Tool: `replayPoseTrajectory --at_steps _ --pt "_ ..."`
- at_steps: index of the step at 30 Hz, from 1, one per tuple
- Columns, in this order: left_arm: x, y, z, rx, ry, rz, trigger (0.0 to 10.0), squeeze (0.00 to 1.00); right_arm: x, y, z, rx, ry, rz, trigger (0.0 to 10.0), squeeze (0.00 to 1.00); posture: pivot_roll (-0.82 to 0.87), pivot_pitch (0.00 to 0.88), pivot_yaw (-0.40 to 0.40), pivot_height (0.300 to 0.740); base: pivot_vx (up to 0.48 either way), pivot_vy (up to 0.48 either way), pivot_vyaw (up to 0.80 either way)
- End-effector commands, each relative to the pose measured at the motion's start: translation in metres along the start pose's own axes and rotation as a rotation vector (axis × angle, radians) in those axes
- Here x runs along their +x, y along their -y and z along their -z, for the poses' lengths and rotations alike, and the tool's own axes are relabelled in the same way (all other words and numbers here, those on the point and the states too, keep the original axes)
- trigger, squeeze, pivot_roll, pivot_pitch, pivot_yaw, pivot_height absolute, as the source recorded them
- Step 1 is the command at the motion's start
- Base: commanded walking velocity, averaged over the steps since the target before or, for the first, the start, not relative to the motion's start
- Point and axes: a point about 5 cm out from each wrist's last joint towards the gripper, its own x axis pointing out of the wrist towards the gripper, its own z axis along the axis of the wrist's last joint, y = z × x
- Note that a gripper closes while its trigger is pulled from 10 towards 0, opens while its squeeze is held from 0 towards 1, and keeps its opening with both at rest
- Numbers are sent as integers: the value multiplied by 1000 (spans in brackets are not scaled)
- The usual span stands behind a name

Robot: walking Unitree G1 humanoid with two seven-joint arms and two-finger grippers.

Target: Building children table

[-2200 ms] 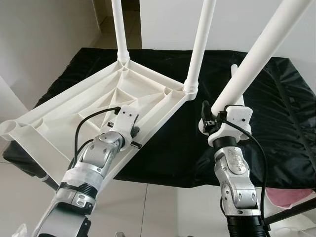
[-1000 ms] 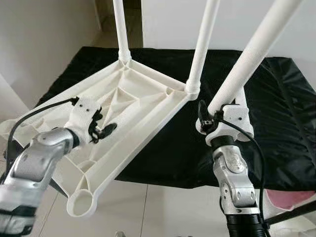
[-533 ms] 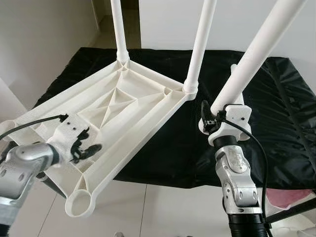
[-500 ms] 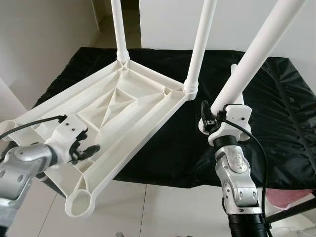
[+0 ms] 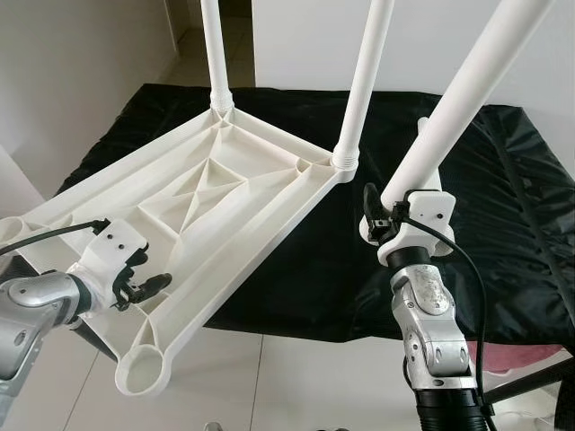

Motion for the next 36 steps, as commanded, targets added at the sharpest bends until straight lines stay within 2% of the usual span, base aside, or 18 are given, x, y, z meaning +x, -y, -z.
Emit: replayPoseTrajectory --at_steps 1,7,10,13,19,24,27,32,35,36 --pt "-5 4 4 4 -14 78 10000 0 -2 -1 0 11 -7 -8 10000 0 34 109 2 740 0 0 0" --pt "-10 3 7 -9 -17 87 10000 0 -2 -2 1 16 -6 -7 10000 0 36 109 3 740 0 0 0" --pt "-15 -3 6 -29 -11 64 10000 0 -1 -2 0 18 -4 -10 10000 0 38 111 2 740 0 0 0" --pt "-25 -16 9 -56 -7 -5 10000 0 -1 -3 2 17 -8 -16 10000 0 44 109 -1 740 0 0 0" --pt "-31 -21 10 -72 -3 -40 10000 0 -1 -4 3 19 -11 -20 10000 0 46 109 -5 740 0 0 0" --pt "-38 -25 15 -60 -36 -58 10000 0 -2 -6 3 18 -12 -30 10000 0 43 113 -7 740 0 0 0" --pt "-40 -18 21 -31 -88 -14 10000 0 -2 -6 3 14 -12 -32 10000 0 43 116 -9 740 0 0 0" --pt "-32 1 31 28 -173 62 10000 0 -1 -4 2 12 -10 -26 10000 0 42 118 -7 740 0 0 0" --pt "-20 22 24 38 -138 147 10000 0 -1 -4 2 12 -11 -26 10000 0 42 123 -1 740 0 0 0" --pt "-20 22 24 38 -138 147 10000 0 -1 -4 2 12 -11 -26 10000 0 42 123 -1 740 0 0 0"
